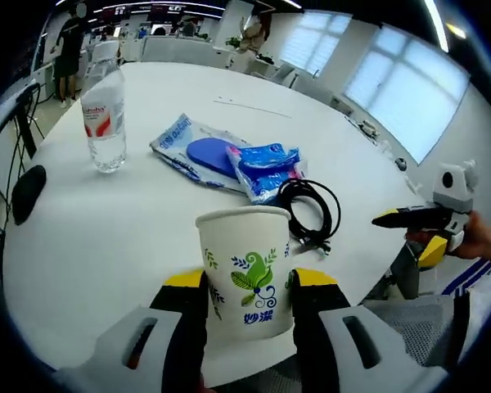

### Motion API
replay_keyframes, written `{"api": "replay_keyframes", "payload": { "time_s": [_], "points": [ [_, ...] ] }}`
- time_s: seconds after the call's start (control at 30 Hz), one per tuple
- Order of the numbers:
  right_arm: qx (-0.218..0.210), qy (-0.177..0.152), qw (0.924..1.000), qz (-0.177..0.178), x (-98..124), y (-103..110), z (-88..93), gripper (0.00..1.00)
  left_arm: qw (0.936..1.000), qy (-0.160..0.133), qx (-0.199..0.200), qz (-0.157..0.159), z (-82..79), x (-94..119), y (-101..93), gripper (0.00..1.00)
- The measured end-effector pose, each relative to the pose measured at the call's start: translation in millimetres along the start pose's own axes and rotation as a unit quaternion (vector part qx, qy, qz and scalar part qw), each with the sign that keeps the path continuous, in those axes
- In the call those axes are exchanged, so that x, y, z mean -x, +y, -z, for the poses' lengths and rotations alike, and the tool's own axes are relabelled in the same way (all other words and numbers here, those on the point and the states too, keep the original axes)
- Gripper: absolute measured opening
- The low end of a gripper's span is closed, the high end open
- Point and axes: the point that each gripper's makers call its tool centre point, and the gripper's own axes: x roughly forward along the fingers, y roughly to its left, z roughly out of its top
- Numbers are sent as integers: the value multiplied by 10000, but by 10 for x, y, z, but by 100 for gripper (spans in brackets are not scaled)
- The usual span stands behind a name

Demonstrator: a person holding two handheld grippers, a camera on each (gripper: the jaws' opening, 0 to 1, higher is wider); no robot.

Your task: Arrange the tabletop items into an orderly group along one side of the table until the central work area is clear of visible clutter.

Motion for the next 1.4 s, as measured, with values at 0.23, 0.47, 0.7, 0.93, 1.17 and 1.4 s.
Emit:
{"api": "replay_keyframes", "payload": {
  "time_s": [0.23, 0.47, 0.7, 0.93, 1.17, 1.4],
  "points": [
    [110, 114, 9994, -321, -63, 114, -68, 71, 9997, 21, -251, 53, 118, 106, -81, 39],
    [292, 224, 9975, -597, -156, 279, -167, 69, 9987, -45, -490, 141, 70, 142, -186, 39],
    [327, 145, 9962, -792, -163, 360, -353, 68, 9951, -2, -944, 287, 50, 135, -347, 39],
    [341, -70, 9948, -953, -139, 419, -628, 66, 9890, 48, -1431, 377, 34, 113, -504, 39],
    [439, 15, 9931, -1089, -184, 499, -690, 64, 9850, 9, -1657, 478, -13, 88, -645, 40],
    [594, 118, 9906, -1229, -211, 610, -699, 63, 9812, 11, -1853, 544, -24, 77, -764, 40]
  ]
}}
